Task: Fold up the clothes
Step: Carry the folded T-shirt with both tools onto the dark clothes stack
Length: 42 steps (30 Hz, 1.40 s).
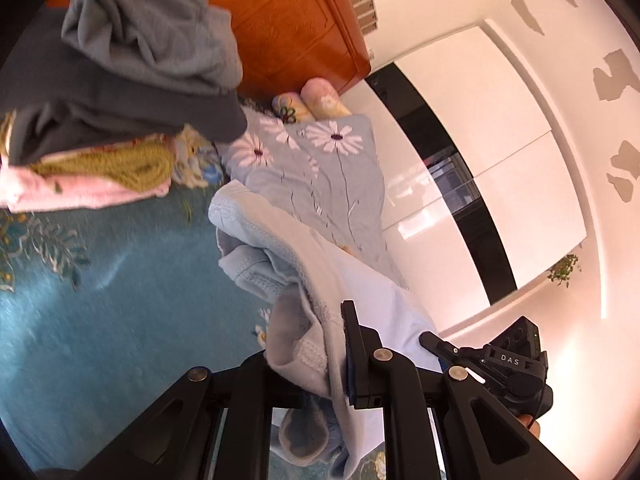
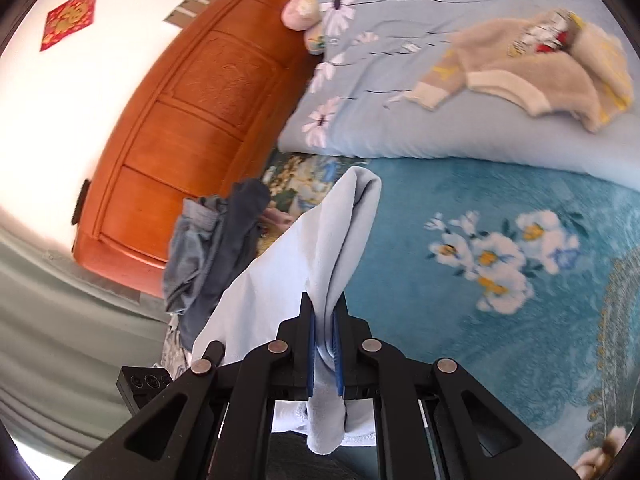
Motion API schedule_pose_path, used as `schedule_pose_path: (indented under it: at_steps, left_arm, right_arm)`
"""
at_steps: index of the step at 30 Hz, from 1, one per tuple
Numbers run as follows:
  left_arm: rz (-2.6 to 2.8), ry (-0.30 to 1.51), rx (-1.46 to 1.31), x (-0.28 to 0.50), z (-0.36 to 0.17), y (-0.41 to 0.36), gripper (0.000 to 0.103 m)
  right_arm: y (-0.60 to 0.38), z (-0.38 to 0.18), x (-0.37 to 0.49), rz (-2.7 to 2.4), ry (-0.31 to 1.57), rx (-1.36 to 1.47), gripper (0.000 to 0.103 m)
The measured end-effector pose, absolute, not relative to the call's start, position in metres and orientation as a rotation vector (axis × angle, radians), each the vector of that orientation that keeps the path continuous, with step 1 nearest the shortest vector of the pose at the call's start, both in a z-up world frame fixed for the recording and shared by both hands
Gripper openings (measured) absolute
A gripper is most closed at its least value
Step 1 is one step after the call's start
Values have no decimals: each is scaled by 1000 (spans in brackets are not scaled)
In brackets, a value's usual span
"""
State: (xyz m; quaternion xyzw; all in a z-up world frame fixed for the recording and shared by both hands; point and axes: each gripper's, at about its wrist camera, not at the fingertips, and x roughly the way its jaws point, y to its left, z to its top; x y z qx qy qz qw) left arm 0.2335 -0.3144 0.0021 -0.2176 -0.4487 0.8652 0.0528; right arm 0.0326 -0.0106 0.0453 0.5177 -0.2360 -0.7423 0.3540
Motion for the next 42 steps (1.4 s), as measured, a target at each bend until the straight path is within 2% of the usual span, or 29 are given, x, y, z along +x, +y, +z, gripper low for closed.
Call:
schedule_pose_path:
  at_steps: [5, 11, 16, 24, 27, 31, 36, 42]
  left_arm:
    - [2855, -1212, -580, 255, 65, -375, 13]
    - [3029, -1230, -439, 275, 106, -458, 13]
    - [3139, -1247, -442, 267, 113, -511, 14]
    - [3178, -1322, -524, 214, 71, -562, 14]
    - [3134, -1364, -640, 196, 35, -568, 14]
    - [3093, -1405, -591, 200, 6, -566, 17]
    - [3033, -1478, -540, 206, 0, -570, 17]
    - [3014, -1525, -562, 216, 13, -565, 18]
  right_arm:
    - [-118, 113, 12, -1776, -464, 1197, 8]
    - [-250, 174, 4, -1657, -269, 1061, 8]
    - [-345, 189, -6, -1637, -128, 1040, 8]
    - [-437, 175, -46, -1663, -9, 1012, 8]
    - [-454, 143, -72, -1701, 30, 1079, 8]
    - [-460, 89, -97, -1719, 63, 1177, 8]
    - [-454, 49, -118, -1679, -23, 1252, 8]
    - [-451, 60, -116, -1643, -55, 1247, 10]
